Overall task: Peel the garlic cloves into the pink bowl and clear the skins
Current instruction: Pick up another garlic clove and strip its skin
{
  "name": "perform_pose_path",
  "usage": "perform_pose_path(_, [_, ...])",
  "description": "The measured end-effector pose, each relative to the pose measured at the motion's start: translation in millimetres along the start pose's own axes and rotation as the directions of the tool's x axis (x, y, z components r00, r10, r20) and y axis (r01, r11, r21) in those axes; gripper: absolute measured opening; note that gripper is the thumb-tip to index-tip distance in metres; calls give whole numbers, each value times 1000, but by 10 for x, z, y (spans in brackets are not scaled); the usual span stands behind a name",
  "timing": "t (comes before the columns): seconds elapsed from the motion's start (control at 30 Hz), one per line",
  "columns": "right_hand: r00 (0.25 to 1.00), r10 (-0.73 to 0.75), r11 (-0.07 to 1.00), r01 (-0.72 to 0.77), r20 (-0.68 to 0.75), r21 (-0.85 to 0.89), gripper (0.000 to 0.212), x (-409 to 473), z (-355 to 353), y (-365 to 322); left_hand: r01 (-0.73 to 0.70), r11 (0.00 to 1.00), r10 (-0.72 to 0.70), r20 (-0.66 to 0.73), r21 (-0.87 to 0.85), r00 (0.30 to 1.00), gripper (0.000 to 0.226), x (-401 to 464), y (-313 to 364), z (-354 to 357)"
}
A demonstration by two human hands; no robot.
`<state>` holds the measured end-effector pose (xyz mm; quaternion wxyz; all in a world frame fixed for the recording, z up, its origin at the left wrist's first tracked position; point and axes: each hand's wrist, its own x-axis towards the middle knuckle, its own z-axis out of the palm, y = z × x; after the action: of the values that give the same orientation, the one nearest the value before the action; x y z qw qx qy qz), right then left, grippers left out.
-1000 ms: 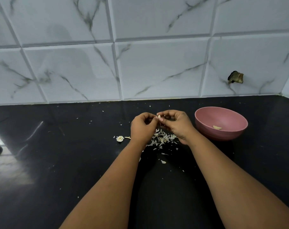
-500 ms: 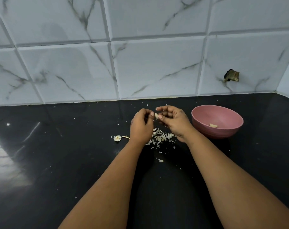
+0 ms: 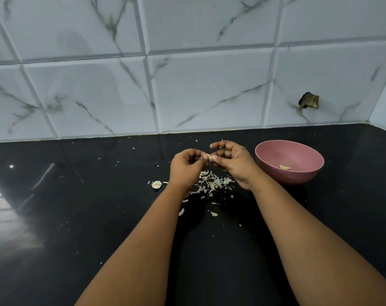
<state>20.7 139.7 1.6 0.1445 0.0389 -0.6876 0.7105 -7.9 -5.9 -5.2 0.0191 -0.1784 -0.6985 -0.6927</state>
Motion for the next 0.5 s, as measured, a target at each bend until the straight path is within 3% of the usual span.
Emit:
perform_pose_path(0.2, [1000, 5, 999, -5, -8, -50, 26, -6, -6, 8, -109, 962, 111, 5, 249, 994, 11, 3, -23, 4])
perform_pose_path(0.5, [999, 32, 999, -33, -15, -14, 26, 5, -12, 16, -133, 958, 137, 0, 256, 991, 11, 30, -54, 17])
